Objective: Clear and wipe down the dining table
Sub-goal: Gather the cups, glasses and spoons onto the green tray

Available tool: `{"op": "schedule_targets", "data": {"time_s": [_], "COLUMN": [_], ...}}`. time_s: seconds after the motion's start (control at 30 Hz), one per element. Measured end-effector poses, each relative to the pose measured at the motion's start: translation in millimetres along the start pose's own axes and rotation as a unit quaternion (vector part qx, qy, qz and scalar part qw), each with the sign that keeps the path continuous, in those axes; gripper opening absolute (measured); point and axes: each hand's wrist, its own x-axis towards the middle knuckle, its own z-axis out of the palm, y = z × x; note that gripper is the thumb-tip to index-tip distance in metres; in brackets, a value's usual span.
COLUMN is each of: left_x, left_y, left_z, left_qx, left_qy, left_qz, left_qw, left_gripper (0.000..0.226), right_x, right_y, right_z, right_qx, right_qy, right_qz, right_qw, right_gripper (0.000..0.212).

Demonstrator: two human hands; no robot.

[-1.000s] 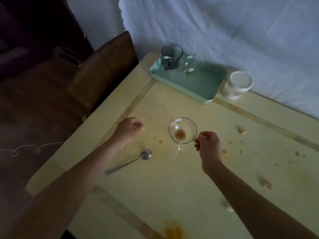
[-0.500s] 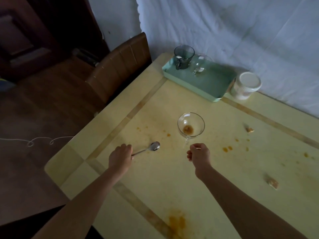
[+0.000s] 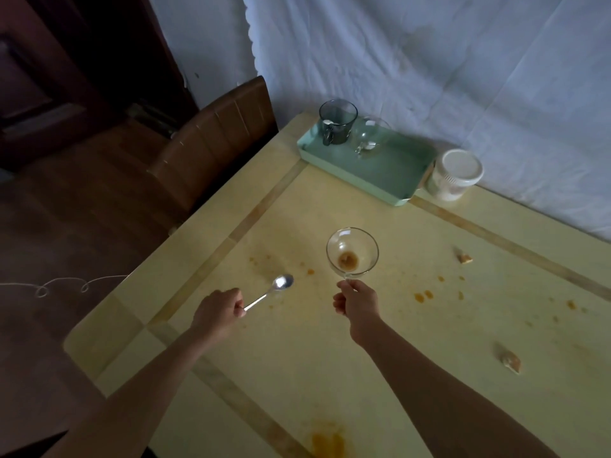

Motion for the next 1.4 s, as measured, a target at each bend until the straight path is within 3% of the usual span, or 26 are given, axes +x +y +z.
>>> {"op": "schedule_targets", "data": {"time_s": [0.13, 0.23, 0.37, 0.57, 0.63, 0.97, 1.1, 1.2, 1.4], "left_x": [-1.3, -1.2, 9.7, 32.5, 34.1, 47.3, 67.2, 87.8, 115.9], "left_y": [30.5, 73.3, 122.1, 146.8, 151.1, 160.5, 161.8, 169.7, 187.3], "left_z": [-34.8, -54.8, -51.5, -33.4, -31.4, -38.0, -50.7, -58.6, -61.1], "left_qx": [-0.263, -0.366, -0.397, -0.433, -0.447, -0.426, -0.436, -0.492, -0.562], "left_qy": [-0.037, -0.079, -0.126, -0.134, -0.142, -0.169, -0.128, -0.084, -0.087], "left_qz": [-0.041, -0.024, -0.029, -0.133, -0.142, -0.094, -0.061, -0.068, -0.077], "left_qw": [0.963, 0.927, 0.909, 0.881, 0.872, 0.884, 0.889, 0.864, 0.819], "left_gripper": [0.006, 0.006, 0.024, 0.017, 0.024, 0.016, 0.020, 0.019, 0.016], "right_x": [1.6, 0.7, -1.3, -1.3, -0.8, 0.3, -0.2, 11.6, 74.6], "right_y": [0.1, -1.4, -2.4, -2.5, -2.1, -15.4, -42.6, -79.9, -147.8], "right_z": [-5.4, -6.2, -4.9, -8.8, -8.4, -18.5, -32.6, -37.2, -32.1], "right_qx": [0.004, 0.007, 0.007, -0.003, -0.005, 0.010, 0.010, 0.039, 0.084], "right_qy": [-0.004, -0.008, -0.009, -0.022, -0.024, -0.002, 0.005, 0.019, 0.066], "right_qz": [0.005, 0.006, 0.007, 0.003, -0.002, -0.023, -0.060, -0.100, -0.117], "right_qw": [1.000, 1.000, 1.000, 1.000, 1.000, 1.000, 0.998, 0.994, 0.987], "right_gripper": [0.015, 0.018, 0.019, 0.018, 0.018, 0.024, 0.025, 0.024, 0.027]}}
